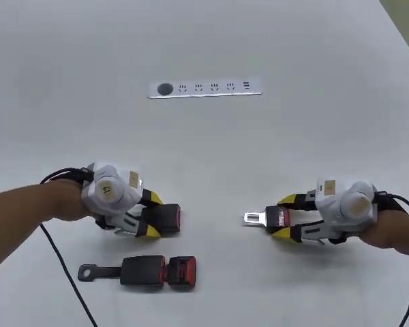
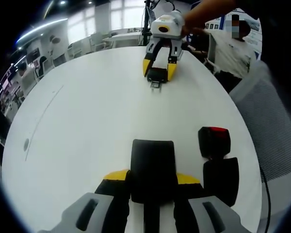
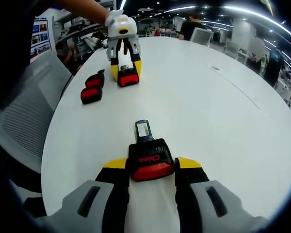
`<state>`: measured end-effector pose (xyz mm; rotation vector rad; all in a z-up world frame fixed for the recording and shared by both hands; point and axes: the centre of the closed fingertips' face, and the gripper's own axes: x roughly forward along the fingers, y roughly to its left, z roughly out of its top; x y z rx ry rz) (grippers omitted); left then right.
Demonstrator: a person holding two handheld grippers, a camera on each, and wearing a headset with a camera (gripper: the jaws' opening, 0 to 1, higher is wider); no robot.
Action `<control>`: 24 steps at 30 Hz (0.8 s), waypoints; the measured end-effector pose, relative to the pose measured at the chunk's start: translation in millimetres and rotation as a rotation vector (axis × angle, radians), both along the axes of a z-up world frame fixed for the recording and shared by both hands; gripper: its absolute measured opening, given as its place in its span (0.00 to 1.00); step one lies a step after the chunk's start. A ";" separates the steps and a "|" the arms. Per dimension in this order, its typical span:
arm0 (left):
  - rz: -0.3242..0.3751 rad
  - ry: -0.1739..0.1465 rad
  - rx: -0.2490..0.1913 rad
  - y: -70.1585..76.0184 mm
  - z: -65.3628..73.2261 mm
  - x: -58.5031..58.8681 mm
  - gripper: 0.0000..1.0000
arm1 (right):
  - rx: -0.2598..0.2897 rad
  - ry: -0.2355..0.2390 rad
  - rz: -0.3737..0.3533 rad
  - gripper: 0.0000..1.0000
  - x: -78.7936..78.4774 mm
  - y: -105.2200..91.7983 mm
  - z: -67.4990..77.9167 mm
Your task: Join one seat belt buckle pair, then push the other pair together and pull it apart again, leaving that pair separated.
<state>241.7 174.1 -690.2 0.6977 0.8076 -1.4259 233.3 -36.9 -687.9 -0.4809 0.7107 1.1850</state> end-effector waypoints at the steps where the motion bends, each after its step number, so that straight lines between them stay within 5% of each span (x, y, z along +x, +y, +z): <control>1: 0.003 0.001 0.001 0.1 -0.2 0.2 0.35 | -0.002 0.001 -0.001 0.36 0.7 0.1 -0.2; 12: 0.108 0.054 0.008 -4.3 4.1 2.0 0.38 | -0.055 -0.018 -0.054 0.38 5.2 -3.5 -3.8; 14: 0.147 0.050 0.014 -3.0 4.9 4.1 0.48 | -0.048 -0.024 -0.093 0.39 4.1 -4.3 -1.1; 16: 0.196 0.084 -0.003 -3.5 7.0 3.5 0.60 | -0.025 -0.024 -0.121 0.41 5.2 -3.8 2.0; 21: 0.294 0.060 -0.054 -1.4 18.2 14.7 0.69 | 0.007 -0.058 -0.246 0.53 13.1 -5.0 15.3; 24: 0.376 0.036 -0.085 1.1 25.8 22.2 0.85 | 0.036 -0.082 -0.350 0.59 20.0 -7.2 23.8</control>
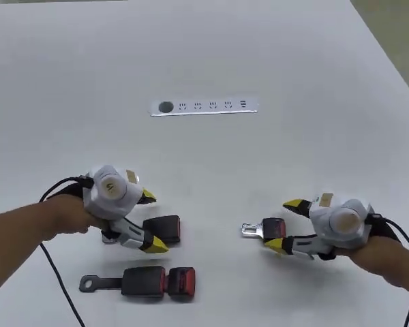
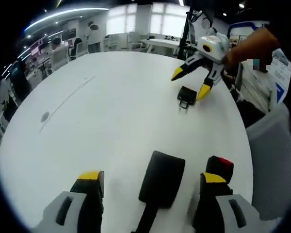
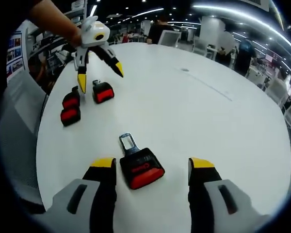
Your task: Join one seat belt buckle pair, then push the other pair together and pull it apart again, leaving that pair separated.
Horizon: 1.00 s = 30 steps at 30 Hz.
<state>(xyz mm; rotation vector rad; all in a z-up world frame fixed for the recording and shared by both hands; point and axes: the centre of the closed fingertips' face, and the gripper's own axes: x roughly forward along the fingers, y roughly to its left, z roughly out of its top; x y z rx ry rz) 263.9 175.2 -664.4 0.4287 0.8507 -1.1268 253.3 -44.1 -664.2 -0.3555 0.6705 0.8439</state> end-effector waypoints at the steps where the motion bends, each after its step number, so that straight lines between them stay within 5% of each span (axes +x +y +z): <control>1: 0.017 -0.003 -0.023 -0.9 4.0 0.5 0.88 | 0.008 -0.007 -0.021 0.61 2.6 -0.2 0.7; 6: 0.114 -0.046 -0.037 10.3 20.4 4.5 0.92 | 0.043 -0.060 -0.150 0.70 15.4 -3.1 10.6; 9: 0.178 -0.057 -0.083 13.0 30.9 4.2 0.97 | 0.064 -0.086 -0.197 0.73 17.2 -0.4 18.9; 12: 0.253 -0.087 -0.066 25.4 34.3 7.6 1.00 | 0.071 -0.114 -0.245 0.78 17.7 0.9 29.8; 14: 0.313 -0.104 -0.139 23.4 47.5 9.2 1.00 | 0.091 -0.140 -0.293 0.82 19.5 1.5 37.8; 15: 0.338 -0.129 -0.138 27.6 51.0 10.7 1.00 | 0.091 -0.148 -0.302 0.84 22.0 0.0 38.7; 20: 0.387 -0.141 -0.160 34.6 63.5 2.3 1.00 | 0.104 -0.163 -0.319 0.86 10.7 11.0 46.2; 22: 0.388 -0.217 -0.225 31.0 77.5 3.9 1.00 | 0.119 -0.167 -0.333 0.87 8.3 12.1 49.5; 24: 0.436 -0.154 -0.195 40.2 71.7 -6.3 1.00 | 0.132 -0.174 -0.352 0.87 1.5 14.8 55.5; 26: 0.447 -0.180 -0.212 43.3 74.6 -9.8 1.00 | 0.155 -0.179 -0.375 0.89 0.8 14.4 53.8; 28: 0.469 -0.204 -0.279 44.8 80.2 -12.5 1.00 | 0.161 -0.182 -0.380 0.90 -3.9 15.8 55.4; 30: 0.478 -0.179 -0.258 48.3 76.2 -26.5 1.00 | 0.161 -0.190 -0.377 0.90 -12.9 19.8 59.6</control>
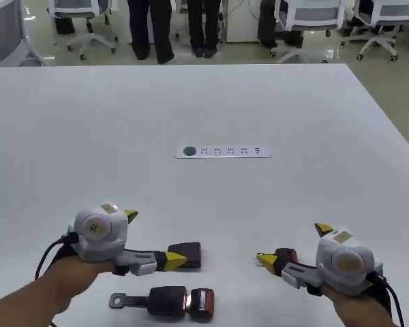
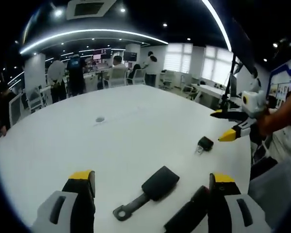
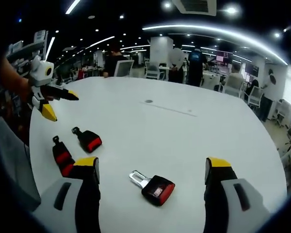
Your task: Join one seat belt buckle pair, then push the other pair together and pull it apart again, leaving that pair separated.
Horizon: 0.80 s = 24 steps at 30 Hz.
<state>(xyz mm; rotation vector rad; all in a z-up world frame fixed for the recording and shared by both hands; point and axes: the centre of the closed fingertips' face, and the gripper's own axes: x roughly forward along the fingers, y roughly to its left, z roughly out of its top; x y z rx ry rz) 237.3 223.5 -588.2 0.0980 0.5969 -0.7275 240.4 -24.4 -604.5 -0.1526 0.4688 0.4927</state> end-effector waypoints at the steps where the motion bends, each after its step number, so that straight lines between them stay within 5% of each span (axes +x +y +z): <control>1: -0.004 0.002 0.009 1.5 -1.2 -4.5 1.00 | 0.002 -0.001 0.001 0.91 -1.6 -0.1 0.0; 7: 0.008 -0.011 -0.011 23.7 3.7 -22.1 1.00 | 0.022 -0.018 0.004 0.95 -18.0 6.7 8.6; 14: 0.060 -0.026 -0.126 31.3 21.6 -39.1 1.00 | 0.054 -0.045 -0.009 1.00 -38.3 11.4 27.4; 24: 0.067 -0.048 -0.120 51.4 23.7 -56.9 1.00 | 0.036 -0.064 -0.027 1.00 -55.1 6.3 34.0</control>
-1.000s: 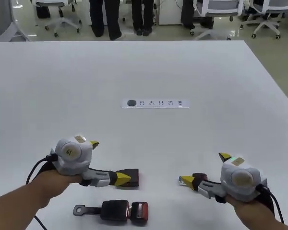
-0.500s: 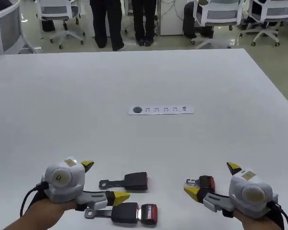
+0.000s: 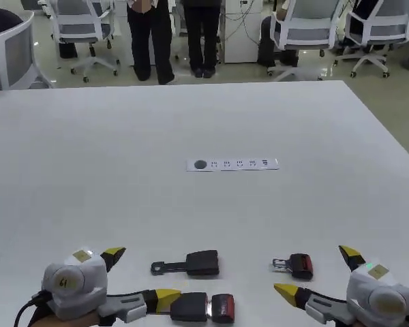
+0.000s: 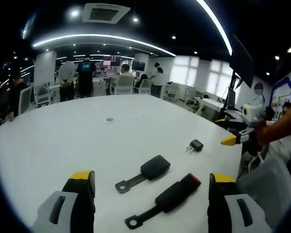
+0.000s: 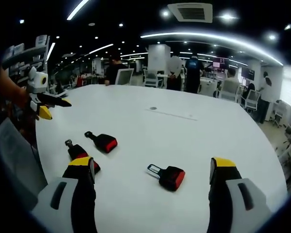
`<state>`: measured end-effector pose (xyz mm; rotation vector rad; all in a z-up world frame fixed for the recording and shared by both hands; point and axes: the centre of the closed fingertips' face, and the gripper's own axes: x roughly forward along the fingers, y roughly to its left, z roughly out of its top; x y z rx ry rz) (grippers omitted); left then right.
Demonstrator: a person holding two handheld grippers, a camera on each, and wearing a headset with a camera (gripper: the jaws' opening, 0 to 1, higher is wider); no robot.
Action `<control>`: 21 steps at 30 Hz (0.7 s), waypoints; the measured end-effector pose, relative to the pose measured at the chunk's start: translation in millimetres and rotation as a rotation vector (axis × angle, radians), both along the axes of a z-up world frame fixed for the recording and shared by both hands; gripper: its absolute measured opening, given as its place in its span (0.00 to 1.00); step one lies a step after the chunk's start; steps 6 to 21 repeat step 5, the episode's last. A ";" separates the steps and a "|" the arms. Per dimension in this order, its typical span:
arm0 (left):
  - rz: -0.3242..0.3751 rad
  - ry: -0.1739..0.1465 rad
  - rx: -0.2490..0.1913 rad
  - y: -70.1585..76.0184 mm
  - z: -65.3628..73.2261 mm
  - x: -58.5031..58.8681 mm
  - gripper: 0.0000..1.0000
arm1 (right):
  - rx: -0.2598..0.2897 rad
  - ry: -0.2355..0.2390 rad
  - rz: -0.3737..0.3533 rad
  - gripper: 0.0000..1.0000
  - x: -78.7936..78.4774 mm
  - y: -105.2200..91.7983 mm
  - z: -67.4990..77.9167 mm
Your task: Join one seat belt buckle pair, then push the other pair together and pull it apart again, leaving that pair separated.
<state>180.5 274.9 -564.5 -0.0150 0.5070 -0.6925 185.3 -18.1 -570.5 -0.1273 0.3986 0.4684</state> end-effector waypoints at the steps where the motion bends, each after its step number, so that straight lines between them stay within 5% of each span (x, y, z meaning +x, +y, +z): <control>1: 0.002 -0.004 -0.003 1.1 0.7 -0.6 1.00 | -0.003 -0.004 0.003 1.00 -0.4 -0.8 -0.2; 21: 0.010 -0.004 0.000 8.2 -2.3 -2.5 1.00 | -0.020 0.002 0.013 1.00 -7.4 -2.5 -4.5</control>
